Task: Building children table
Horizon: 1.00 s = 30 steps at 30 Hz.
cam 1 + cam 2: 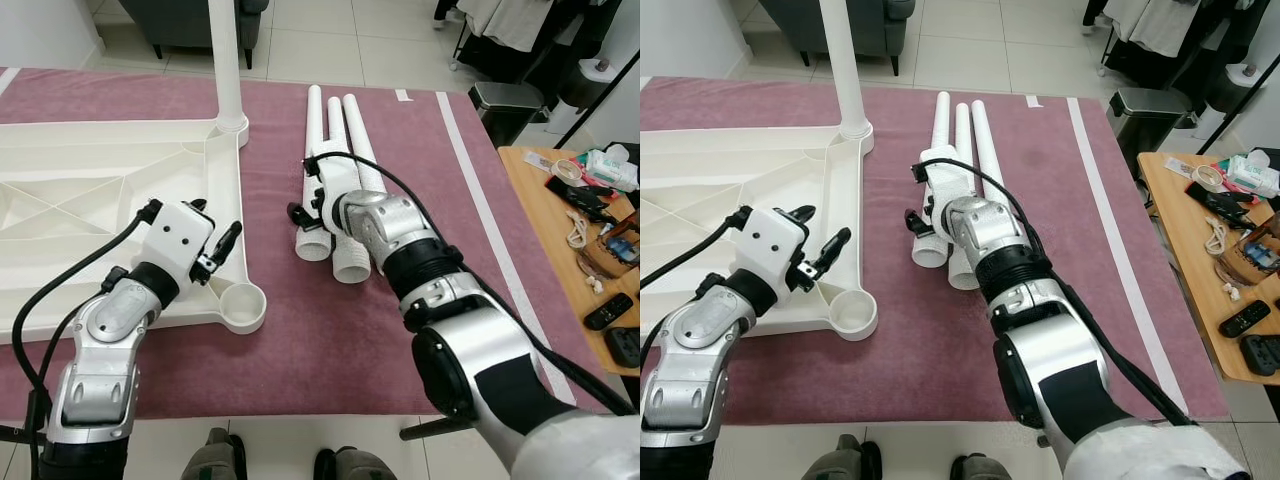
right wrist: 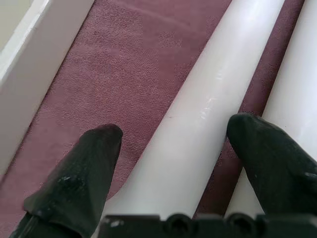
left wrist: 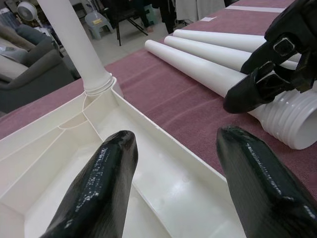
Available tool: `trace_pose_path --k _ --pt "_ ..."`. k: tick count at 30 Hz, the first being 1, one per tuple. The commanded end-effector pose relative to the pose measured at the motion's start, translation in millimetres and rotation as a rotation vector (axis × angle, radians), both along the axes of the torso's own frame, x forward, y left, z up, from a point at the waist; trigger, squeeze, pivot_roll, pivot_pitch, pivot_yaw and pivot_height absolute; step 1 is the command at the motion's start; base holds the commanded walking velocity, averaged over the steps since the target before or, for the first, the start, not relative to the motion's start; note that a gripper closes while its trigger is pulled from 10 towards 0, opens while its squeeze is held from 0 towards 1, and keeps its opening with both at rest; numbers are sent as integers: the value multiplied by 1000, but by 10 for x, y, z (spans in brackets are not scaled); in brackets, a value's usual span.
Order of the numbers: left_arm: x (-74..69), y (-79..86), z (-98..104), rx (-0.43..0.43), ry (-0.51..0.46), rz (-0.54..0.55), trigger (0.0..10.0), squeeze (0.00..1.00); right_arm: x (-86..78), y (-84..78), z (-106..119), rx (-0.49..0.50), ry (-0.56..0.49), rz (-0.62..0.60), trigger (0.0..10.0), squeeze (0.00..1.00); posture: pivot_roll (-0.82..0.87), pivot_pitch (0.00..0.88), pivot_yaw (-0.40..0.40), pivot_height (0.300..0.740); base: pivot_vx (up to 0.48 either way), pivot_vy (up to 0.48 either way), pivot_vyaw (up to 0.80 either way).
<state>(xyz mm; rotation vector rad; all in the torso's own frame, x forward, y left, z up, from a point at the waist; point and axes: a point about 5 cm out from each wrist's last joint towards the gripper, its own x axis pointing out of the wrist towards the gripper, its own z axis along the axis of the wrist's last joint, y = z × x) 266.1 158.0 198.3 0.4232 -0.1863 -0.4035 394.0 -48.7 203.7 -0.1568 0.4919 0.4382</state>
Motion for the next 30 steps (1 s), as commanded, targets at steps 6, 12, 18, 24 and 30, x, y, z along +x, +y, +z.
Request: trace_pose_path --k 6,12,18,24,30 --pt "-32 73 27 -41 -55 167 10000 0 -24 -45 -126 43 189 -13 10000 0 9 200 -70 740 0 0 0" --pt "-22 85 24 -38 -51 177 10000 0 -69 179 -162 -46 158 48 10000 0 7 204 -63 740 0 0 0" --pt "-12 89 33 -37 -52 182 10000 0 -173 319 -399 -91 189 64 10000 0 8 206 -62 740 0 0 0" --pt "-14 86 39 -39 -51 188 10000 0 -190 308 -487 -59 224 18 1490 0 10 208 -61 740 0 0 0" --pt "-10 86 35 -41 -49 192 10000 0 -137 255 -422 -11 212 -27 0 0 4 206 -57 740 0 0 0"
